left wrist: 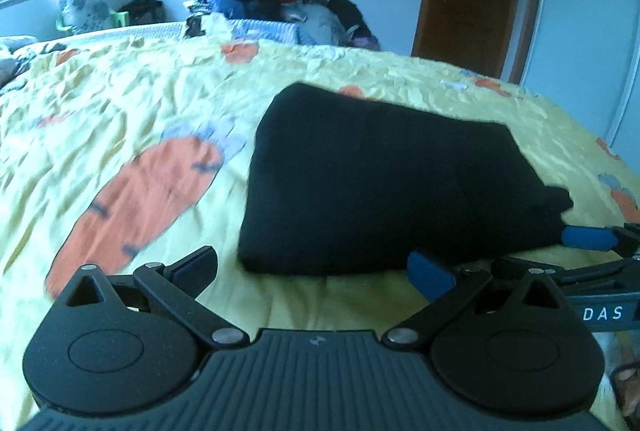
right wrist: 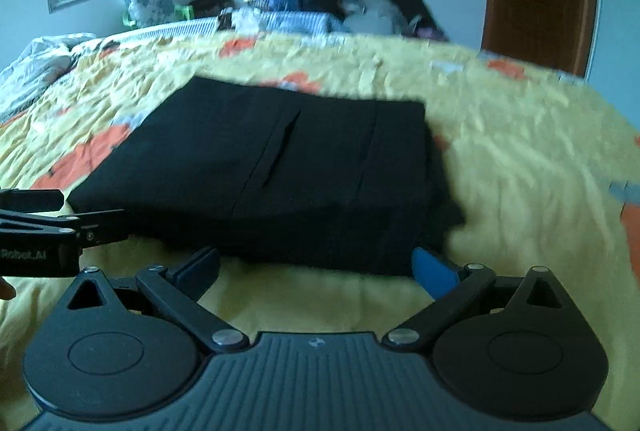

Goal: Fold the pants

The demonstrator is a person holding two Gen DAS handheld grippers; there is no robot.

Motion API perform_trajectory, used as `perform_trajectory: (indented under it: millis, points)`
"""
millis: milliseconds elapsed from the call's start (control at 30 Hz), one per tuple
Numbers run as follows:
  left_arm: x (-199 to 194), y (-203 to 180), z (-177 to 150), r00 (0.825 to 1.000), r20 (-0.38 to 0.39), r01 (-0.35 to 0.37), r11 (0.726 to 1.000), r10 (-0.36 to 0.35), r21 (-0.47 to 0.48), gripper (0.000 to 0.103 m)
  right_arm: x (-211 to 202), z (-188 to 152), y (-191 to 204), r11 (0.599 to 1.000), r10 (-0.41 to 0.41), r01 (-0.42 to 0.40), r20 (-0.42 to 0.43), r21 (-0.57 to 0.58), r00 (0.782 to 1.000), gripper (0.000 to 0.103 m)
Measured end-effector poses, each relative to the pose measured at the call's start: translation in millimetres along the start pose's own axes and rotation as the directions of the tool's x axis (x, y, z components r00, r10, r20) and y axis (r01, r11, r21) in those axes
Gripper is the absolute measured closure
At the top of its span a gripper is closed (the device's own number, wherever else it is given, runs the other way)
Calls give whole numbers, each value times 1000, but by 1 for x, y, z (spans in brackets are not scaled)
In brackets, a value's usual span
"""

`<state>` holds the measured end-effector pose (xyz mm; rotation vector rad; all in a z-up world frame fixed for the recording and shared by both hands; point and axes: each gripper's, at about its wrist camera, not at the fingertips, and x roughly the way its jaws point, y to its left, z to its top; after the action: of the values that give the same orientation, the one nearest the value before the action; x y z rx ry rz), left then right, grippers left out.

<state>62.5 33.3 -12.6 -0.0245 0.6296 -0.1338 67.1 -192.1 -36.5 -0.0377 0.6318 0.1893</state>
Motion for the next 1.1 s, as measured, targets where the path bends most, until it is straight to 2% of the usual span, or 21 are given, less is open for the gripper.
perform_trajectory:
  millis: [67,133,233,400,600,767,1100]
  points:
    - [-3,0,-9,1000,-13,-5,1000,5,21,0,1,-7,4,1000,10,-9,-39,13,999,0]
    - [-2,-1,-15,999,-39,-13,1000,14,28,1,-4,-12,11,1000,-16,16,-29,-15,999,0]
    - [-4,-1,-17,1000,-27,-13,1000,14,28,0,-8,-16,18,999,-25,24,-37,-34,999,0]
    - [-2,-10,-20,998,-35,-48,996,51,78,0,-11,-23,21,999,-48,48,-26,-22,999,0]
    - [-1,-7,-21,998,-41,-40,998,42,56,0,-12,-23,21,998,-65,64,-17,-25,998,0]
    - [-1,-8,-21,998,-41,-39,998,41,55,0,-14,-23,19,999,5,-7,-38,-49,999,0]
    - [-1,-8,-21,998,-41,-39,998,41,55,0,-11,-16,5,999,41,-40,-34,20,999,0]
